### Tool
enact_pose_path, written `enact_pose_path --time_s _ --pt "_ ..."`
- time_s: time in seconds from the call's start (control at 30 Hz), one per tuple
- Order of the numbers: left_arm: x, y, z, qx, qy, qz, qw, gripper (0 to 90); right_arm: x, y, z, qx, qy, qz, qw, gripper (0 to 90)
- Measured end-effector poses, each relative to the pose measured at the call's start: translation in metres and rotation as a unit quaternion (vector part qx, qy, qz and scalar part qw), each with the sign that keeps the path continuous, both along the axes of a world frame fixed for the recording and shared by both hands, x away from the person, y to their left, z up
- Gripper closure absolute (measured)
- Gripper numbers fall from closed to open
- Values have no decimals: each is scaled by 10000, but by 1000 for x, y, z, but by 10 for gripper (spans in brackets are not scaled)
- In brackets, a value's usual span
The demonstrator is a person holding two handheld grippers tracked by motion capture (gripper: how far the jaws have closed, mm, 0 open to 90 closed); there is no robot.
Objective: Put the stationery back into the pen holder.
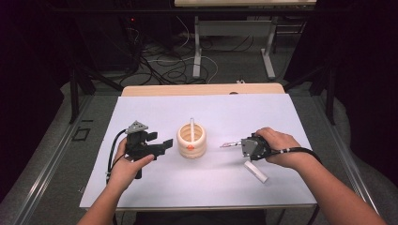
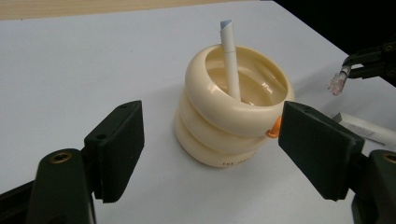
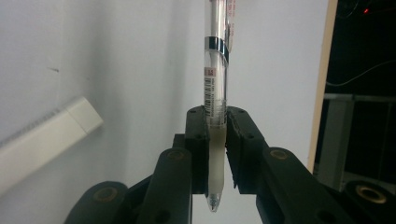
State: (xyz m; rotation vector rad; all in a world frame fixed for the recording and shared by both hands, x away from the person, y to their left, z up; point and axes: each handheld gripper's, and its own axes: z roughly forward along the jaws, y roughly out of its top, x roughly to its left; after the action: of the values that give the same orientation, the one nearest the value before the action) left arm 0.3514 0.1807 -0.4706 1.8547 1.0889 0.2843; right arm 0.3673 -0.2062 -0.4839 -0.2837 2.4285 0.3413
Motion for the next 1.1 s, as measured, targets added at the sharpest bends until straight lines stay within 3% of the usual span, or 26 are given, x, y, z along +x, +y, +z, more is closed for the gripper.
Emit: enact_pose_path --time_s 0.13,0.17,0.3,0.5,0.53,0.63,0.67,0.7,0.77,0.83,0.9,0.93,1.03,1.07,1.1 --pt "-1 0 1 -13 38 -18 10000 234 -11 10 6 -2 -190 177 9997 796" --pt "-1 0 2 18 39 -41 10000 236 -12 14 9 -98 -293 332 9990 796" --pt "-1 0 3 -25 53 -44 10000 240 -23 25 16 -78 -612 574 9964 797" --pt "-2 -2 4 -33 34 -71 10000 244 -37 39 26 -1 -1370 931 9862 797" --pt "-3 -3 4 -34 5 -54 10000 244 -40 40 29 -127 -1456 960 9846 797" --pt "-4 -4 6 -22 37 -107 9999 249 -43 44 33 -133 -1900 1244 9738 797" --pt "-4 -4 7 0 8 -123 9999 251 -45 45 34 -148 -1858 1245 9746 796" --pt "-4 -4 7 -7 13 -131 9999 254 -46 46 35 -196 -1994 1360 9702 796" --pt "-5 -5 8 -16 5 -152 9999 259 -49 50 35 -339 -2055 1477 9668 797" --pt "-5 -7 8 -83 7 -136 9999 261 -52 54 35 -415 -2280 1703 9578 797" --pt "-6 -8 9 -39 29 -185 9998 262 -55 57 35 -461 -2395 1826 9525 796" --pt "-7 -9 9 -93 58 -198 9997 262 -55 60 37 -554 -2532 2020 9445 796" --pt "-8 -11 10 -132 38 -240 9996 266 -59 65 36 -638 -2711 2194 9350 796" --pt "-8 -12 11 -125 32 -279 9995 266 -59 68 36 -734 -2797 2356 9278 796" --pt "-9 -12 12 -120 41 -298 9995 268 -60 69 36 -759 -2894 2419 9230 797"
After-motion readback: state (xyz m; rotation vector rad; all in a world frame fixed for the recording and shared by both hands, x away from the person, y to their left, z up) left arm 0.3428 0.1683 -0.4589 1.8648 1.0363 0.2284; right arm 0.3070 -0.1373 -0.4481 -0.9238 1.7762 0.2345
